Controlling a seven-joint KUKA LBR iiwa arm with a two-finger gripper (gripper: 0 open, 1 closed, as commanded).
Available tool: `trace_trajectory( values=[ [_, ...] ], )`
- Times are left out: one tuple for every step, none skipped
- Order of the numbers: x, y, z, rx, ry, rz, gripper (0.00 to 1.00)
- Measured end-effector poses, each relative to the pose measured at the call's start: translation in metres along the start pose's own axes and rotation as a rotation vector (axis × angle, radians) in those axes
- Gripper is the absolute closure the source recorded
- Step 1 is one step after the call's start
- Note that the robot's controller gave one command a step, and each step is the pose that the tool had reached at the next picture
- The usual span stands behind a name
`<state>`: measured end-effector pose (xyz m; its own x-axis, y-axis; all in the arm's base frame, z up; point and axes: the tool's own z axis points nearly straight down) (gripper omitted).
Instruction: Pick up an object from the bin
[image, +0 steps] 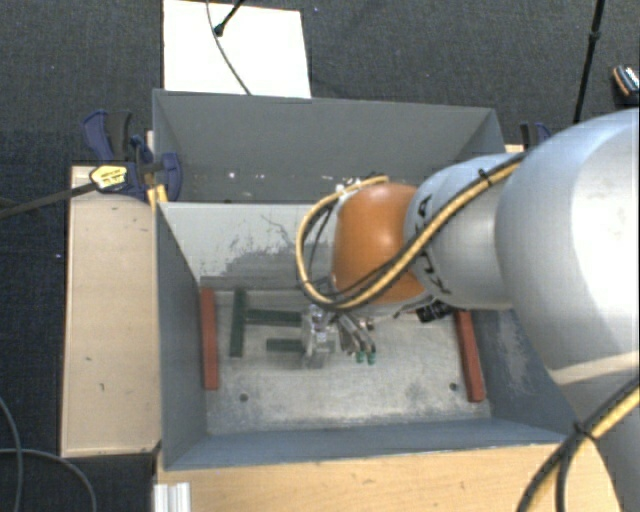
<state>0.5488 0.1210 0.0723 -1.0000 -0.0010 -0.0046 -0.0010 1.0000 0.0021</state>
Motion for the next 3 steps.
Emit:
trace_trajectory(
  values=[
    [-0.007, -0.002, -0.088, -0.001, -0.005, 0.037, 1.00],
    [-0.005, -0.003, -0.083, 0.002, 0.003, 0.035, 0.00],
    [-0.021, 0.017, 0.005, 0.002, 0.008, -0.089, 0.00]
  ],
)
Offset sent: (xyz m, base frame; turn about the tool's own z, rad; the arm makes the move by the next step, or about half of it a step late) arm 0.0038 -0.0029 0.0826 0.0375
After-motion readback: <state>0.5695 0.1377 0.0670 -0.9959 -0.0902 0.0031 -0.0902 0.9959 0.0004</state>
